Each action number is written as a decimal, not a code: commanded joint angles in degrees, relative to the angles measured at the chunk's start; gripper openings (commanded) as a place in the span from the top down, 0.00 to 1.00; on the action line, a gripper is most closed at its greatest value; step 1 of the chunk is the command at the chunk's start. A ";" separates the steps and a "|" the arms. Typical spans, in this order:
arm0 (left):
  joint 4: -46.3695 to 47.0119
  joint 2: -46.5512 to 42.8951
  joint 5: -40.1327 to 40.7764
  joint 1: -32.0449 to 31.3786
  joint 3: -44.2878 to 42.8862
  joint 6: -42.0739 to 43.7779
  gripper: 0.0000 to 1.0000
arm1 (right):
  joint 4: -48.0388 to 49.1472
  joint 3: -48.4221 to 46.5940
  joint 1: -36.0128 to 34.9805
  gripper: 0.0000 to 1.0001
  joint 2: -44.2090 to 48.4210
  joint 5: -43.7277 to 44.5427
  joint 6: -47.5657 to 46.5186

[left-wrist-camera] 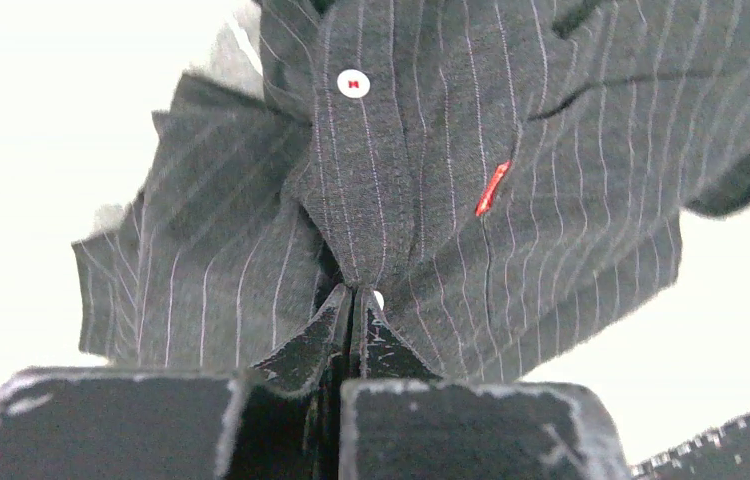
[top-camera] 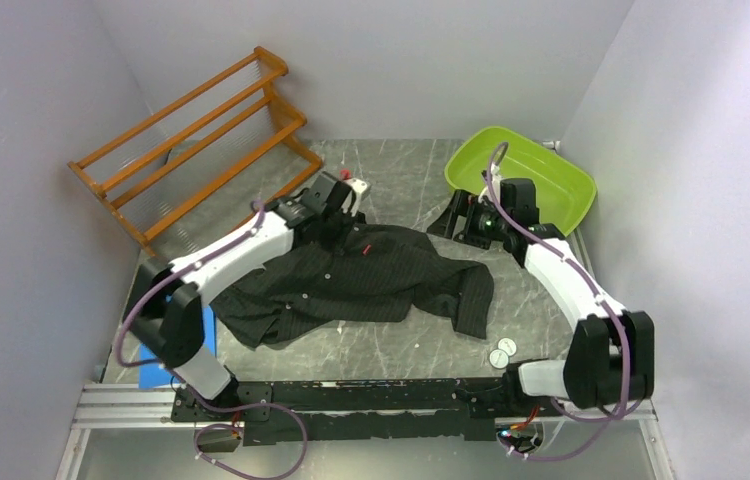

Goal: Pin the brooch onto the clothing
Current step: Flatten out the clothes at the center of the board.

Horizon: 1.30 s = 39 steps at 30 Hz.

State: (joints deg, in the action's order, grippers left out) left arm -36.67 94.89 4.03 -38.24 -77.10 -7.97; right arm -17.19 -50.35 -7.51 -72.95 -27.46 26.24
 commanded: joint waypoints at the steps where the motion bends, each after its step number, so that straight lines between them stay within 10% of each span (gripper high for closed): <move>1: 0.26 -9.40 -3.36 -0.81 9.23 -5.11 0.97 | 8.06 -4.98 -0.24 0.10 -6.26 -9.14 -0.92; 16: -12.34 -37.29 -14.01 -1.83 29.12 -27.88 0.97 | 10.55 -7.18 -9.45 0.13 -17.49 -14.71 -2.16; 39: -10.97 -34.95 -10.63 -2.28 26.93 -25.99 0.97 | 13.93 1.34 -19.45 0.27 -20.80 -21.75 4.41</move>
State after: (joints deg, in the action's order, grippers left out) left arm -48.71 60.49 -7.99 -40.23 -47.59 -34.59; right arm -7.81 -48.31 -25.65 -93.78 -47.62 28.40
